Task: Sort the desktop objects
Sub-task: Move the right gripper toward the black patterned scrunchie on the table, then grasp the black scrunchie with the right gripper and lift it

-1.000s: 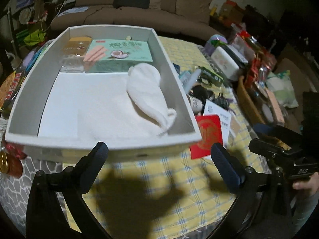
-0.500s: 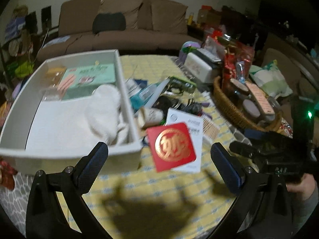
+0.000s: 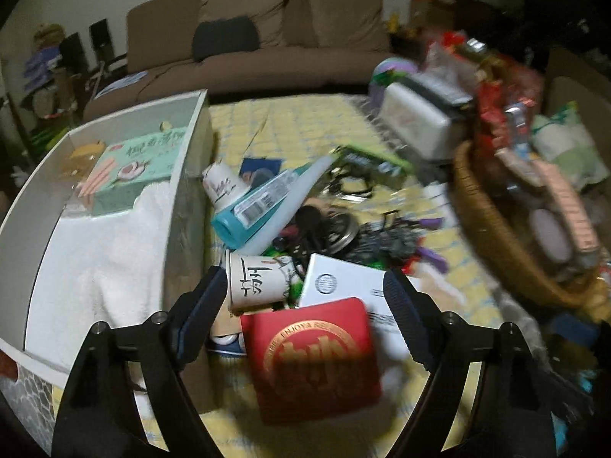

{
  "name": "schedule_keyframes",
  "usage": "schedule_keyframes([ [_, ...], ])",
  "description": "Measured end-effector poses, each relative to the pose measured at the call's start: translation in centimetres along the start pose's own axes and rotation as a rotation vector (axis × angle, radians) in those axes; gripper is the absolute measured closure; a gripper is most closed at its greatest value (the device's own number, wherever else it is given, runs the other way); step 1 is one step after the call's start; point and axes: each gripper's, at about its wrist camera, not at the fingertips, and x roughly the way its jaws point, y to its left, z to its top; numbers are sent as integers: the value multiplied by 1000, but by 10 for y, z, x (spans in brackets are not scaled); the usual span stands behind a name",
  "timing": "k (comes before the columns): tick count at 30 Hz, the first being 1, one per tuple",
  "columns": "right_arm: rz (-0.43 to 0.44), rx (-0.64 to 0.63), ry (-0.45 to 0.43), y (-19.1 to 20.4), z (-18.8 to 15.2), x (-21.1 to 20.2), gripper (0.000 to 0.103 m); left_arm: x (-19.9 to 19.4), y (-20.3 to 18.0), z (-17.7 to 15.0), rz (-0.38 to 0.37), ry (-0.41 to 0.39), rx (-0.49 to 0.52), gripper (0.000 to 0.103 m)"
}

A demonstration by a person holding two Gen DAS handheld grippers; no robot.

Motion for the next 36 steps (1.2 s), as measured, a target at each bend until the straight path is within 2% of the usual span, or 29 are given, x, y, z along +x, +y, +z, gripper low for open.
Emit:
schedule_keyframes([
  [3,12,-20,24,5,-2,5,12,22,-1,-3,41,22,-9,21],
  [5,26,-31,34,7,-2,7,12,30,1,-3,86,5,-7,22],
  [11,34,-33,46,7,-2,9,12,41,-3,1,145,-15,22,21],
  [13,38,-26,45,5,-1,9,12,40,-2,1,151,-24,19,24],
  [14,36,-24,45,4,-1,9,12,38,0,2,136,-32,8,29],
  [15,32,-25,46,3,-1,9,12,33,4,3,103,-38,-16,31],
  [17,22,-27,52,0,-2,10,13,23,12,2,47,-41,-58,31],
  [19,19,-18,62,-6,-2,12,19,11,16,-1,-2,-49,-74,31],
  [23,56,30,82,-17,0,19,47,-6,18,-12,-79,-37,-76,31],
  [24,67,37,79,-18,1,19,50,-10,18,-16,-99,-32,-77,31],
  [28,115,51,62,-11,14,29,50,-20,17,-29,-122,-25,-49,30],
  [32,101,38,74,-4,42,62,49,-27,14,-38,-127,-39,-18,22],
  [36,57,47,89,-4,66,103,48,-31,14,-47,-156,-33,-13,21],
])
